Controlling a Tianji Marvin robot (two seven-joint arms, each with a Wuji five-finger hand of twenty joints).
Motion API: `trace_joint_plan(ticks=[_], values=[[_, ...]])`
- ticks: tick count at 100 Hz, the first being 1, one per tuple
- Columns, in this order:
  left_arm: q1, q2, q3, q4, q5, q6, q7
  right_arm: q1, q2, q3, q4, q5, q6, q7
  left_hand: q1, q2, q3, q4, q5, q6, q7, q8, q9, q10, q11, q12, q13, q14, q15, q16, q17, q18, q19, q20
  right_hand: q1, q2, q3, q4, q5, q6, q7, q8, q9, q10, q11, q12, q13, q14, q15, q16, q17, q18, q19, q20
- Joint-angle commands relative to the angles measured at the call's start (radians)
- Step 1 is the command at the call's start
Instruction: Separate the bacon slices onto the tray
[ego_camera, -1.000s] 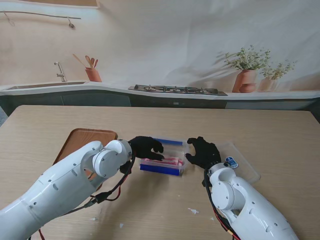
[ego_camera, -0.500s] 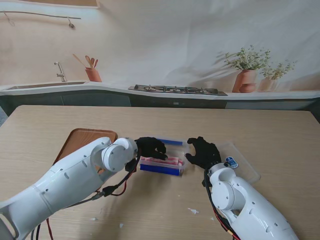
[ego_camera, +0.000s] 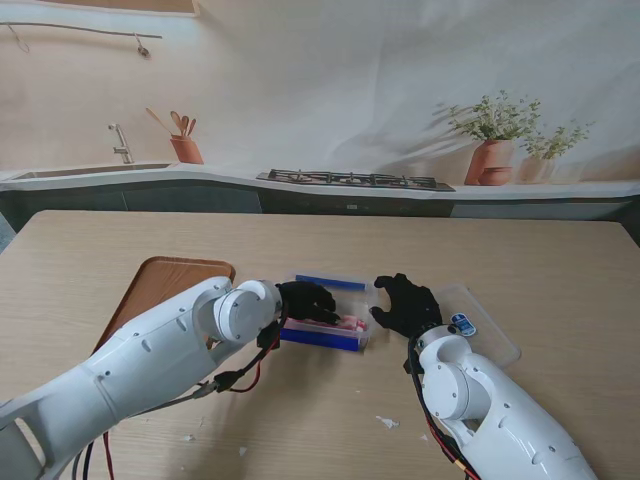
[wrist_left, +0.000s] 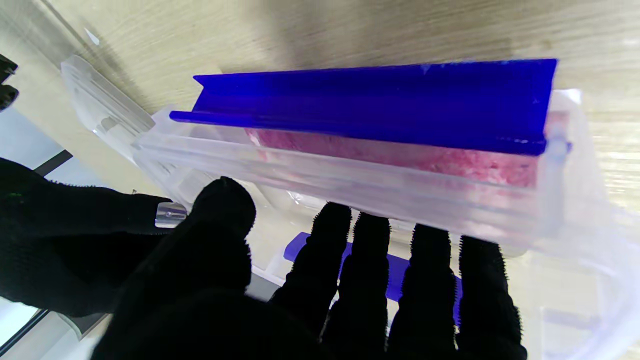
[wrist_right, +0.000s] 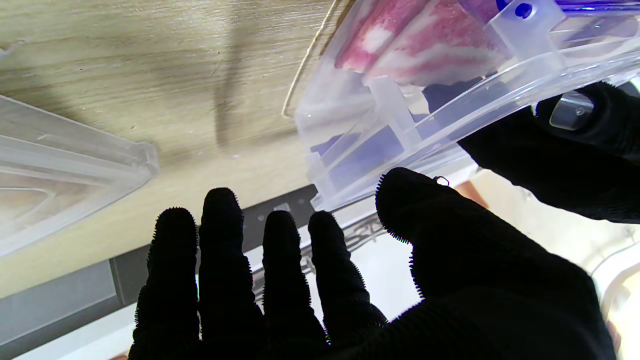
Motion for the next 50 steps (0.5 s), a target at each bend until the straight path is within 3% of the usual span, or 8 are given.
trace_joint_plan(ticks=[1,8,11,16,44,47,50], values=[[-0.003,-0.013,0.004,0.012,-0.008,0.009,-0.018,-0.01,-0.007,-0.006,0.01,0.001,0.002,0.018,0.019,0.038,-0.022,0.025,-0.004,0.01,0.002,0.004,-0.013,0.026,-0.003,-0.013,-0.021,-0.01,-0.017,-0.02,-0.017,0.008,-0.017,-0.018,0.046,-0.016,0.015,0.015,0.007,0.006,-0.003,-0.002,0.005,-0.003,0.022,0.005,0.007,0.009,0.005,0.001,0.0,0.012,0.021,-0.005],[-0.004,-0.015,0.009,0.018,-0.014,0.013,-0.02,-0.009,-0.008,-0.007,0.011,0.003,0.003,0.018,0.02,0.041,-0.029,0.025,-0.005,0.005,0.002,0.004,0.0,0.029,0.006,-0.009,-0.007,-0.002,-0.01,-0.018,-0.025,0.01,-0.024,-0.021,0.047,-0.015,0.015,0.015,0.006,0.006,-0.003,-0.002,0.004,-0.003,0.021,0.005,0.009,0.009,0.006,0.001,-0.001,0.012,0.02,-0.006],[-0.004,-0.015,0.01,0.019,-0.015,0.014,-0.02,-0.009,-0.008,-0.007,0.01,0.004,0.003,0.018,0.023,0.043,-0.037,0.027,-0.009,0.0,0.004,0.004,0.002,0.004,0.024,0.001,-0.002,-0.004,0.001,-0.008,-0.029,0.018,-0.028,-0.025,0.047,-0.015,0.014,0.015,0.007,0.006,-0.003,-0.002,0.004,-0.003,0.021,0.005,0.008,0.008,0.006,0.001,0.0,0.012,0.02,-0.006],[-0.001,-0.015,0.008,0.019,-0.015,0.014,-0.019,-0.009,-0.008,-0.007,0.01,0.004,0.003,0.018,0.025,0.045,-0.043,0.027,-0.009,-0.003,0.006,0.006,0.008,-0.001,0.036,0.007,0.009,-0.006,0.012,0.0,-0.032,0.023,-0.029,-0.026,0.047,-0.016,0.014,0.015,0.007,0.005,-0.003,-0.002,0.004,-0.003,0.021,0.005,0.008,0.01,0.007,0.001,-0.001,0.011,0.02,-0.006],[0.013,-0.015,-0.013,0.009,-0.021,0.027,-0.009,-0.009,-0.009,-0.005,0.011,0.006,0.003,0.015,0.038,0.047,-0.065,0.031,-0.017,0.002,0.016,0.01,0.032,0.006,0.103,0.073,0.05,0.023,0.096,0.108,-0.036,0.028,-0.002,-0.018,0.048,-0.015,0.013,0.015,0.006,0.005,-0.003,-0.002,0.004,-0.004,0.021,0.005,0.009,0.009,0.007,0.001,0.0,0.012,0.021,-0.006],[0.017,-0.015,-0.018,0.005,-0.022,0.032,-0.006,-0.008,-0.009,-0.006,0.011,0.007,0.003,0.015,0.039,0.046,-0.065,0.032,-0.014,0.004,0.017,0.01,0.036,0.031,0.104,0.077,0.058,0.027,0.106,0.118,-0.037,0.029,0.001,-0.017,0.047,-0.014,0.013,0.015,0.006,0.005,-0.003,-0.002,0.004,-0.004,0.022,0.005,0.01,0.009,0.007,0.001,0.0,0.012,0.021,-0.006],[0.022,-0.015,-0.025,0.001,-0.023,0.034,-0.001,-0.008,-0.01,-0.006,0.012,0.008,0.004,0.014,0.04,0.044,-0.063,0.031,-0.01,0.004,0.019,0.011,0.046,0.012,0.116,0.089,0.066,0.028,0.12,0.133,-0.038,0.028,0.005,-0.015,0.048,-0.015,0.013,0.016,0.007,0.006,-0.002,-0.002,0.004,-0.004,0.022,0.005,0.009,0.009,0.007,0.001,0.0,0.012,0.02,-0.006]])
